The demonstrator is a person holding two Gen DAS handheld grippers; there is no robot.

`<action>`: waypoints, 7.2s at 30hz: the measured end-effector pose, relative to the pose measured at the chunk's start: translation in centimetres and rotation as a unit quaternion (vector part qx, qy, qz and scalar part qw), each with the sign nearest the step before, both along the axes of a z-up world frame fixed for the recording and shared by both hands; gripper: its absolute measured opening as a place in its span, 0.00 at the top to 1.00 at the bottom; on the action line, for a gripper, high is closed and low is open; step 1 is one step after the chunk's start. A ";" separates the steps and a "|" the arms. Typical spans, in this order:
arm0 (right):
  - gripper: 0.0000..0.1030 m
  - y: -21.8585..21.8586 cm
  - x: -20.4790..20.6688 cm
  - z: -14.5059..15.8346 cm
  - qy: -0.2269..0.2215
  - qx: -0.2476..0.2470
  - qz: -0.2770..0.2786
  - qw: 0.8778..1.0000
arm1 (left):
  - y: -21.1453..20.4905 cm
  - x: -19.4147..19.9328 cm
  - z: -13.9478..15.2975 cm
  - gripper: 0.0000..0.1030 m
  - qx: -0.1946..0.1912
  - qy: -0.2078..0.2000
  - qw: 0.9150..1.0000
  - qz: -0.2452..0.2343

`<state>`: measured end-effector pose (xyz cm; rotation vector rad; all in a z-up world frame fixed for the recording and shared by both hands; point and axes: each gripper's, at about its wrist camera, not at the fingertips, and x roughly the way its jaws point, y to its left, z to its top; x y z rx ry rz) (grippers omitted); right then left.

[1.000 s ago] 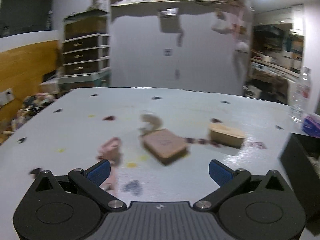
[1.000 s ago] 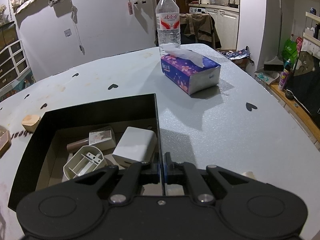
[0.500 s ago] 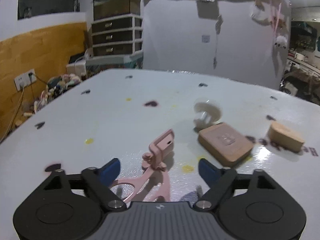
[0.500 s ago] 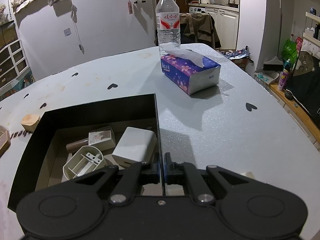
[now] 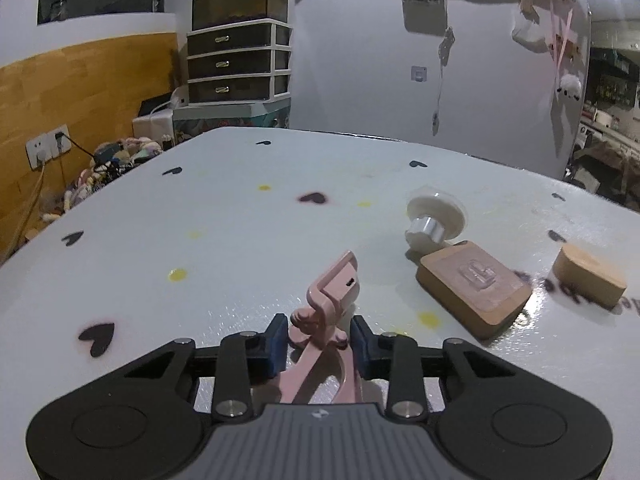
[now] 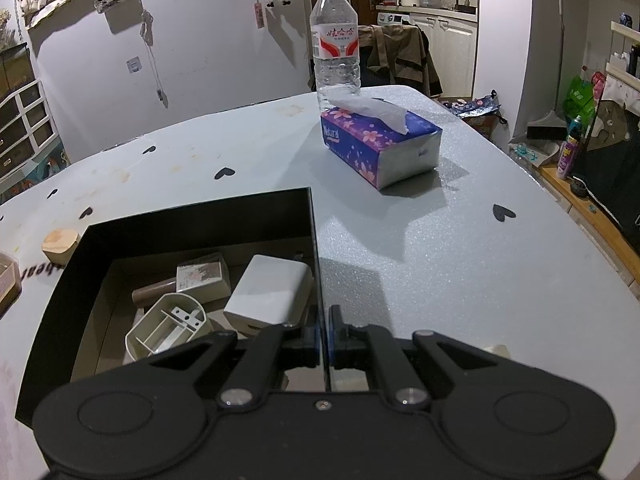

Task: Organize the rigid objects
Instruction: 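Carry the pink curler into the black box and open the left tool, then withdraw the left tool and move it to the brown square wooden pad, then grasp the brown square wooden pad with the left tool, then carry the wooden pad into the black box and open the left tool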

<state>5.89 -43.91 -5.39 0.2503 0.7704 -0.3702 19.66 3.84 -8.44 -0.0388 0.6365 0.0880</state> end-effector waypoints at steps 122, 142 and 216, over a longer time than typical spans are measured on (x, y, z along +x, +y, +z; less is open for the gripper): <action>0.95 -0.3 0.1 -0.3 -0.009 0.014 0.008 1.000 | -26.3 -5.4 7.7 0.01 -0.066 0.078 0.922 -0.375; 0.95 -0.4 0.1 -0.3 -0.005 0.009 0.009 1.000 | -9.8 -0.2 5.9 0.00 -0.046 -0.003 0.965 -0.260; 0.95 -0.5 0.3 -0.5 -0.005 0.014 0.003 1.000 | -25.2 -5.4 7.4 0.26 -0.218 0.102 0.885 -0.399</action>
